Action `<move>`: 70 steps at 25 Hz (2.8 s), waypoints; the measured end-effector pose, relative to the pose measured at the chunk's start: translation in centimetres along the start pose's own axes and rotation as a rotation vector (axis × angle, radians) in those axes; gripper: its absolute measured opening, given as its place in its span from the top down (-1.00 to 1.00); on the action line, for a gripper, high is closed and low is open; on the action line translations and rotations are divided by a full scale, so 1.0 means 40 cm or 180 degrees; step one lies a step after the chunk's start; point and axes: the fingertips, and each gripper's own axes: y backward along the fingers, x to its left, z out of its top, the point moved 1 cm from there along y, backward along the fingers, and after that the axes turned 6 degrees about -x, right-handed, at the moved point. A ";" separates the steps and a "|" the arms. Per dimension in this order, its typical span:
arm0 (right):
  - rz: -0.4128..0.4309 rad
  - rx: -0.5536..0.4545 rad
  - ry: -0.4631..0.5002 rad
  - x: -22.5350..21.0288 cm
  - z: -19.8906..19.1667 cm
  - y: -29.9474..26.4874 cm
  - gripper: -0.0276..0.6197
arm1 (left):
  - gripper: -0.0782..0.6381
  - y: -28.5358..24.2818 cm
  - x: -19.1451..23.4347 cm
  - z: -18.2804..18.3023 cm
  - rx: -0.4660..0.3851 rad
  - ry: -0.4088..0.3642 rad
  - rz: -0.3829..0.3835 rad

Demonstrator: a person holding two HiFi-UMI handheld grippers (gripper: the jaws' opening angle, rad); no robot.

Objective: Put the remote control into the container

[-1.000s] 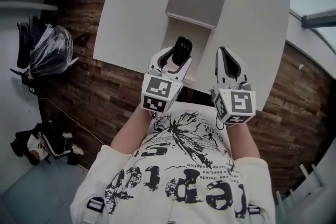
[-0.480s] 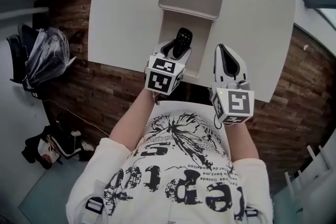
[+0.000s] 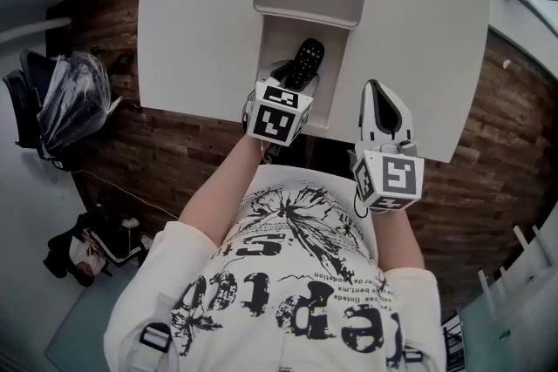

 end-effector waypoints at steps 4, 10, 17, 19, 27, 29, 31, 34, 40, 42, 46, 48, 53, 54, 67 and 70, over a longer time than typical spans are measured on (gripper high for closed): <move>-0.0066 0.0002 -0.0025 -0.016 -0.005 0.007 0.91 | 0.13 -0.008 -0.003 0.006 0.0006 -0.0020 0.0009; -0.0106 -0.0002 -0.0071 -0.020 -0.012 0.024 0.91 | 0.13 -0.028 -0.020 -0.003 -0.0017 -0.0177 -0.0012; -0.0127 -0.0043 -0.0020 -0.023 -0.002 0.040 0.91 | 0.13 0.026 -0.013 0.036 -0.0337 -0.0144 0.0156; -0.0129 -0.0064 -0.0010 -0.021 0.003 0.042 0.91 | 0.13 0.055 -0.011 0.062 -0.0512 -0.0133 0.0160; -0.0128 -0.0232 0.0121 0.003 0.059 0.072 0.91 | 0.25 0.190 -0.017 0.160 -0.0999 0.0205 -0.0065; -0.0123 -0.0294 0.0159 0.014 0.084 0.081 0.91 | 0.45 0.230 -0.027 0.195 -0.1155 0.0178 -0.0038; -0.0114 -0.0347 0.0204 0.025 0.107 0.091 0.91 | 0.57 0.270 -0.043 0.234 -0.1330 0.0151 -0.0049; -0.0098 -0.0441 0.0273 0.040 0.140 0.102 0.91 | 0.76 0.330 -0.063 0.293 -0.1660 0.0024 -0.0035; 0.0092 -0.0728 0.0432 0.097 0.236 0.109 0.91 | 0.76 0.467 -0.079 0.397 -0.2377 -0.0515 0.0169; 0.0105 -0.0838 0.0530 0.113 0.270 0.113 0.91 | 0.76 0.511 -0.085 0.425 -0.2607 -0.0650 0.0216; 0.0026 -0.1033 0.0732 0.127 0.314 0.133 0.91 | 0.76 0.610 -0.118 0.481 -0.3239 -0.0811 0.0167; -0.0012 -0.1114 0.0759 0.126 0.329 0.141 0.91 | 0.76 0.641 -0.130 0.493 -0.3454 -0.0913 0.0163; -0.0060 -0.1218 0.0750 0.122 0.345 0.153 0.91 | 0.76 0.635 -0.156 0.493 -0.3395 -0.1358 0.0317; -0.0066 -0.1224 0.0756 0.123 0.346 0.153 0.91 | 0.76 0.631 -0.159 0.493 -0.3385 -0.1340 0.0302; -0.0007 -0.1160 0.0702 0.132 0.326 0.150 0.91 | 0.76 0.596 -0.195 0.477 -0.3246 -0.1289 -0.0206; -0.0009 -0.1163 0.0709 0.128 0.322 0.152 0.91 | 0.76 0.587 -0.196 0.475 -0.3212 -0.1260 -0.0198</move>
